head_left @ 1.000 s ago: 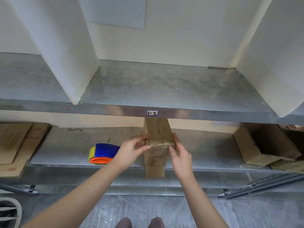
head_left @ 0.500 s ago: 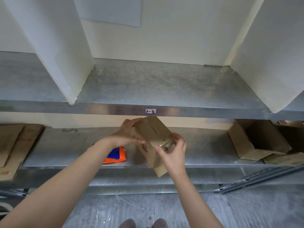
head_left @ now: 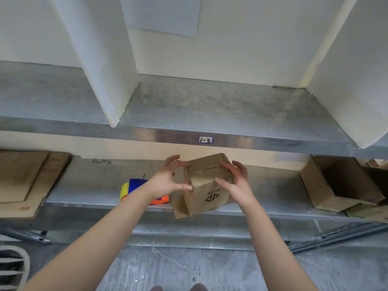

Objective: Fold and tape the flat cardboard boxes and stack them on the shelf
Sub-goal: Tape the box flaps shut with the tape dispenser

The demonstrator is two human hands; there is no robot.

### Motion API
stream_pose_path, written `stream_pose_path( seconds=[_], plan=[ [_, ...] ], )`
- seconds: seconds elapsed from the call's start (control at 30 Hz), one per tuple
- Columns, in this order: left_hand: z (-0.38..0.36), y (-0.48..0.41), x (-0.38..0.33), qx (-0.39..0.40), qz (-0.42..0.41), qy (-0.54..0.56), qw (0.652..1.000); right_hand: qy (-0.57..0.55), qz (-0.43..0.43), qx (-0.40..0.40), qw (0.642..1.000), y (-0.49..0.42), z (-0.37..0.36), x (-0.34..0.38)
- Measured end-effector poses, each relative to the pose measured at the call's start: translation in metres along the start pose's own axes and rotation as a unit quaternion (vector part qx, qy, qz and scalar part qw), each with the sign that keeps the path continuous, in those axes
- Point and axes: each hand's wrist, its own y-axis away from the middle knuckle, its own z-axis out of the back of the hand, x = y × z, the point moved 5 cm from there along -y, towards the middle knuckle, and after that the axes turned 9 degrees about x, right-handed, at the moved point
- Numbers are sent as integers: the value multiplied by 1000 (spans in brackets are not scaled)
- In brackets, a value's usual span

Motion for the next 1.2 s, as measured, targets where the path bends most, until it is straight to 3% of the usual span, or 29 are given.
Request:
stream_pose_path(
  seconds=[0.07, 0.2, 0.27, 0.33, 0.4, 0.53, 0.63, 0.77, 0.97, 1.07, 1.2],
  plan=[
    [2, -5, -1, 18, 11, 25, 999, 17, -9, -47, 999, -1, 2, 0],
    [-10, 5, -13, -105, -3, -5, 994, 48, -21, -186, 981, 10, 1, -1],
    [-29, 15, -18, -136, -13, -38, 990, -23, -35, -132, 990, 10, -11, -2],
    [-42, 23, -18, -179, -27, -67, 981, -127, -47, -14, 991, 11, -31, -3],
    [-44, 26, -16, -200, -33, -57, 978, -122, 0, 54, 991, 14, -40, 2],
    [-34, 23, -11, -165, -48, -36, 984, 93, 69, -5, 993, 10, -45, 16],
    [-24, 22, -6, -118, -34, -56, 991, 114, 80, -9, 990, 4, -50, 28],
    [-11, 36, -1, -21, -34, -189, 981, 178, 69, -11, 982, 14, -48, 32],
    [26, 76, 3, -112, -50, -383, 916, 326, 167, -89, 926, 60, -51, 60],
    [30, 99, 14, -123, -53, -440, 888, 363, 235, -52, 900, 75, -88, 75],
    [34, 116, 35, -119, -54, -464, 876, 345, 249, 9, 905, 76, -149, 80]
  ],
)
